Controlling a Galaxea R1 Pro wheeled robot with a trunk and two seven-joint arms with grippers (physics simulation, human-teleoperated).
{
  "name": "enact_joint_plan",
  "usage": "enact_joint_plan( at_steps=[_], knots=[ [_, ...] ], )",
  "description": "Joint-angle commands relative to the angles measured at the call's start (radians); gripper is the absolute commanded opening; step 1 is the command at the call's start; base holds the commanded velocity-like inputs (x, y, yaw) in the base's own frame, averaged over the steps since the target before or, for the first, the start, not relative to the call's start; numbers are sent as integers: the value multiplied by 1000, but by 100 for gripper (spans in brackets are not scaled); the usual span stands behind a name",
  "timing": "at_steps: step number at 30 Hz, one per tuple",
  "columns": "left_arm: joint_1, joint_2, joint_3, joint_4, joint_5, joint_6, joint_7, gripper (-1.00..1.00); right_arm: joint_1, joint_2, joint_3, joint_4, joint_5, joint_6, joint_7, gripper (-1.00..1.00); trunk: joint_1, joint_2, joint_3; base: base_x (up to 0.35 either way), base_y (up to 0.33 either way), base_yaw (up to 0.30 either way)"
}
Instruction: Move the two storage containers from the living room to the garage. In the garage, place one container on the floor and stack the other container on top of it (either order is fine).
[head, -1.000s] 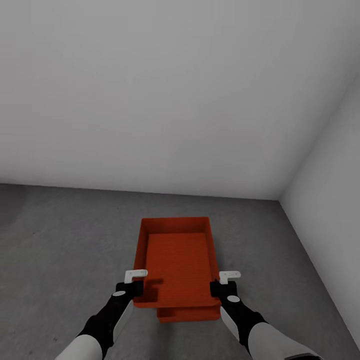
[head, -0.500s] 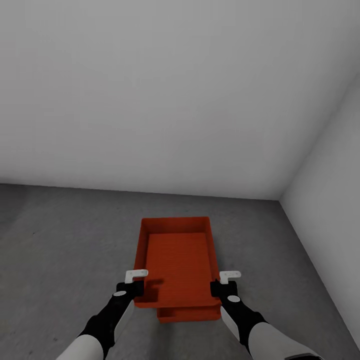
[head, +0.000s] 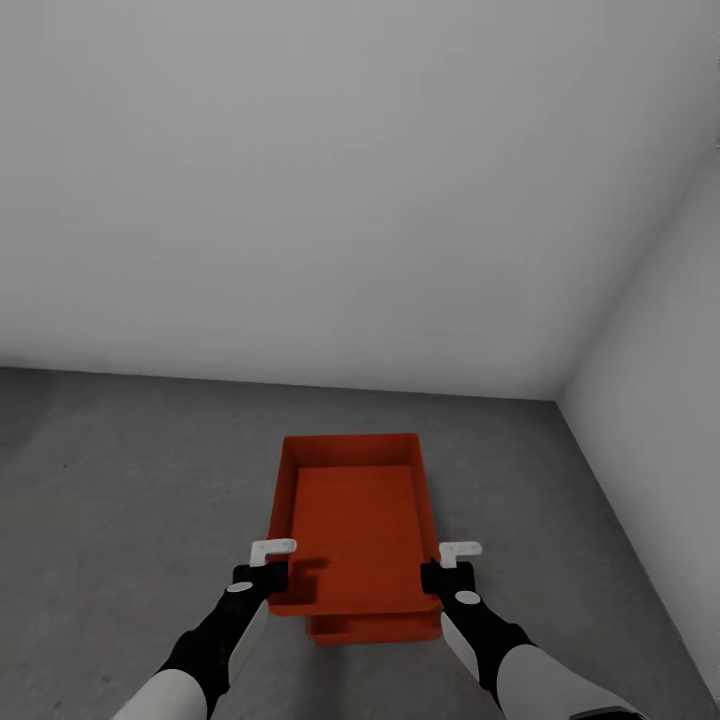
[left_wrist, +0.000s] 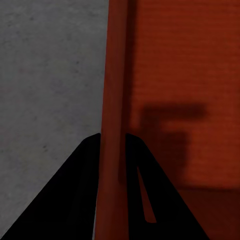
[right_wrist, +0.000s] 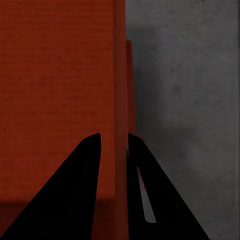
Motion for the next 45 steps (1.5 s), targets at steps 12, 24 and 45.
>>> enact_joint_plan(
  at_steps=[12,24,45],
  knots=[
    [0,0,-2,-5,-1,-38,8,-100,0,1,-41,3,-23,-4,-100,-100,0,-1,-1,0,-253,0],
    [0,0,-2,-5,-1,-39,9,-100,0,1,-41,3,-24,-2,-100,-100,0,-1,-1,0,-19,0],
    [0,-2,-2,11,-1,-38,10,-100,0,2,-41,3,-23,-3,-103,-100,0,-1,-1,0,0,0]
  ],
)
